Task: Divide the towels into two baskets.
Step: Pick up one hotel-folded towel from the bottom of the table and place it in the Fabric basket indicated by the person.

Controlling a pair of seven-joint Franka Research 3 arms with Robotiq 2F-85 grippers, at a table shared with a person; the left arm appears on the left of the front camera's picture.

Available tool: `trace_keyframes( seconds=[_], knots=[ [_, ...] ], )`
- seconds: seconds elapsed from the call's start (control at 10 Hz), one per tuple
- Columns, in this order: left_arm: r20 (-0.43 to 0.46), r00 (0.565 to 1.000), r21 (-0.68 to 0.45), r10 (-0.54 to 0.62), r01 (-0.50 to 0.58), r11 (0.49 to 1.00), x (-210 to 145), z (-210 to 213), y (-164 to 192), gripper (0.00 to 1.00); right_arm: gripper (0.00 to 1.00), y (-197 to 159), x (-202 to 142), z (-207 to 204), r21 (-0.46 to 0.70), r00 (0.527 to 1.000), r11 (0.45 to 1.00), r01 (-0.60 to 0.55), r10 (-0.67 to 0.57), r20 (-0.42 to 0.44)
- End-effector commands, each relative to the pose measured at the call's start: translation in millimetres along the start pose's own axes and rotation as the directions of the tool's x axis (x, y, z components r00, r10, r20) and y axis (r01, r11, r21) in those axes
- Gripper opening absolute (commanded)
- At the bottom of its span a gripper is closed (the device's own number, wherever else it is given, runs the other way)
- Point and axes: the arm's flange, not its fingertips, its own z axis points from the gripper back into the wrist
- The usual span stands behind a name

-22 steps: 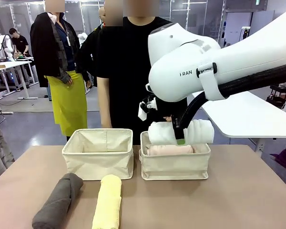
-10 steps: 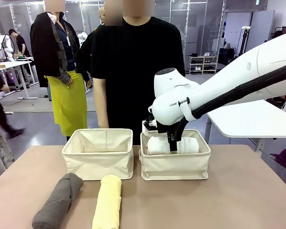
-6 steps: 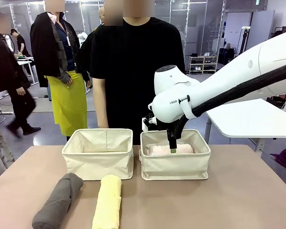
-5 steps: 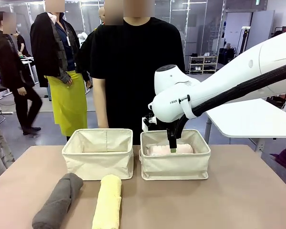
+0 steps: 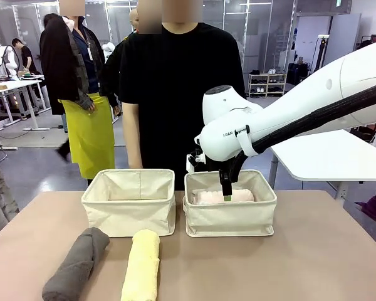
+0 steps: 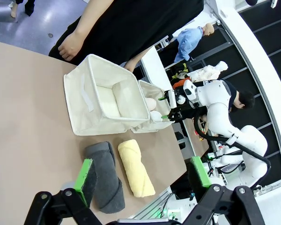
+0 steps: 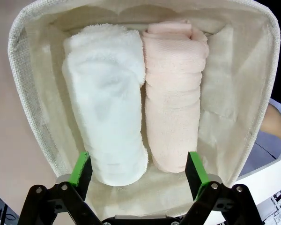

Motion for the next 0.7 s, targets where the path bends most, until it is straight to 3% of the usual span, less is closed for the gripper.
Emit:
trace_keyframes(
  seconds=[0.0, 0.6],
  knots=[
    [0.015, 1.000, -0.023, -0.011, 0.012, 1.000, 1.1, 1.9, -1.2, 1.00, 1.00, 0.2, -0.6, 0.4, 0.000, 1.000, 1.000, 0.000, 0.000, -0.002],
    [0.015, 1.000, -0.023, -0.011, 0.012, 1.000, 1.1, 1.9, -1.2, 1.00, 1.00, -0.1, 0.0, 0.1, 0.000, 1.000, 1.000, 0.000, 0.000, 0.000]
  ],
)
